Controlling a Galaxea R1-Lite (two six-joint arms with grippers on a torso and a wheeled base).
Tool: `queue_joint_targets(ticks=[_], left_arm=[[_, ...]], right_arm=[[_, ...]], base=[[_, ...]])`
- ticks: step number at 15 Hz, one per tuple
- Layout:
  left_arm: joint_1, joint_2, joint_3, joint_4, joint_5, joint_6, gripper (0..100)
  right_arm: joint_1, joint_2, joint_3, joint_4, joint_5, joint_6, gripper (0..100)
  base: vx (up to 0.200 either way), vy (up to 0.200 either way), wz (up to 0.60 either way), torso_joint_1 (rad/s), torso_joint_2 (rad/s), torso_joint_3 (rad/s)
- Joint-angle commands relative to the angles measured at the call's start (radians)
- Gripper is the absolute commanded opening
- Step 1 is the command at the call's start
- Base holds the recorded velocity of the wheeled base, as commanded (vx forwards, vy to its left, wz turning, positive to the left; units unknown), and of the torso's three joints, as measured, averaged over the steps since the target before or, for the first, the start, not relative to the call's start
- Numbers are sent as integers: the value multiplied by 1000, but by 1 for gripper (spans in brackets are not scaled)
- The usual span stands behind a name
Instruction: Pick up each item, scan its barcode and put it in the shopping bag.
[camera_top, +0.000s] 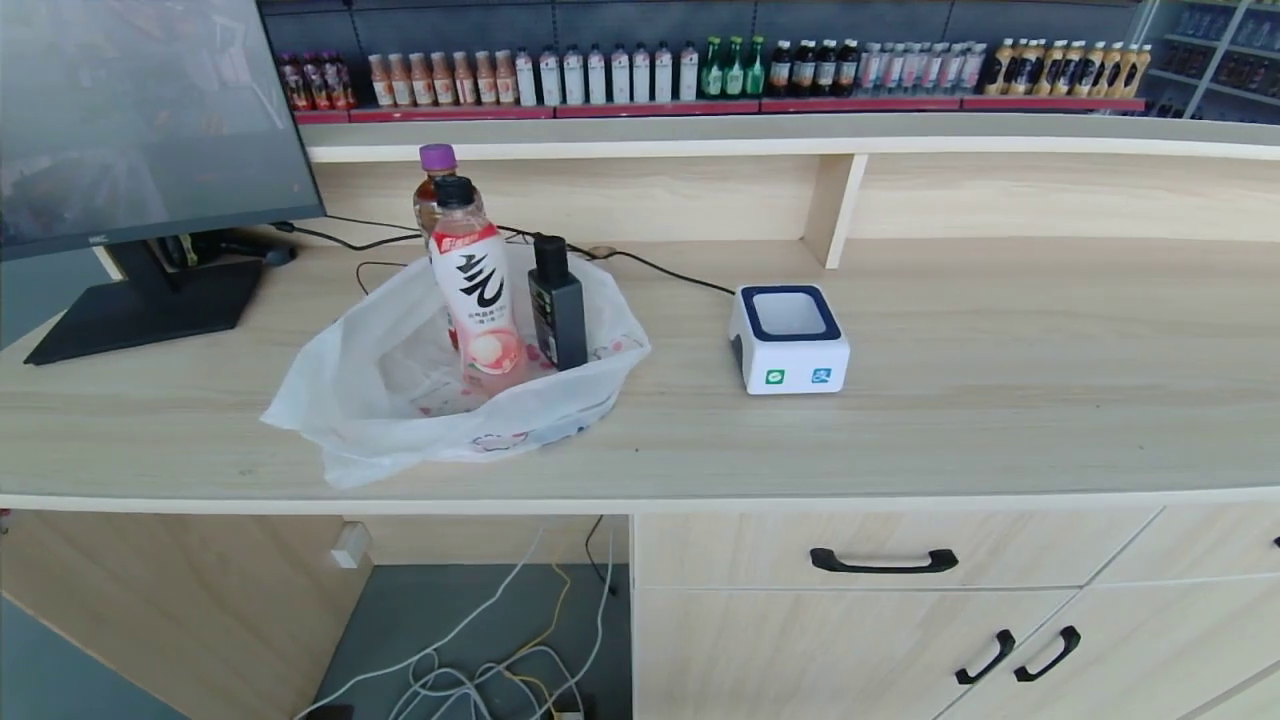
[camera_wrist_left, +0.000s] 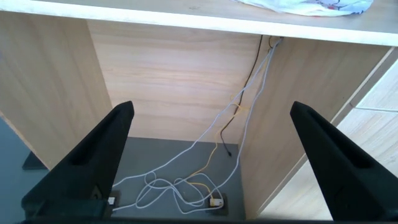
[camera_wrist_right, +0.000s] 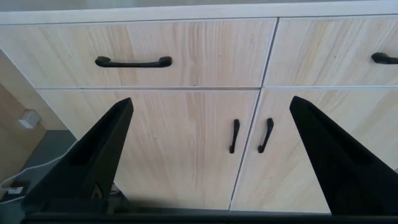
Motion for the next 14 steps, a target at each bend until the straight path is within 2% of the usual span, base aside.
queue_joint_targets(ticks=[1, 2, 14], left_arm=[[0, 0, 0, 0, 0, -1, 100], [0, 0, 0, 0, 0, -1, 100], [0, 0, 0, 0, 0, 4, 100]], right_arm=[[0, 1, 0, 0, 1, 0, 100], [0, 1, 0, 0, 1, 0, 100], [0, 1, 0, 0, 1, 3, 100]], base=[[0, -200, 0, 2, -2, 7], [0, -200, 0, 2, 2, 2], [0, 0, 0, 0, 0, 0]])
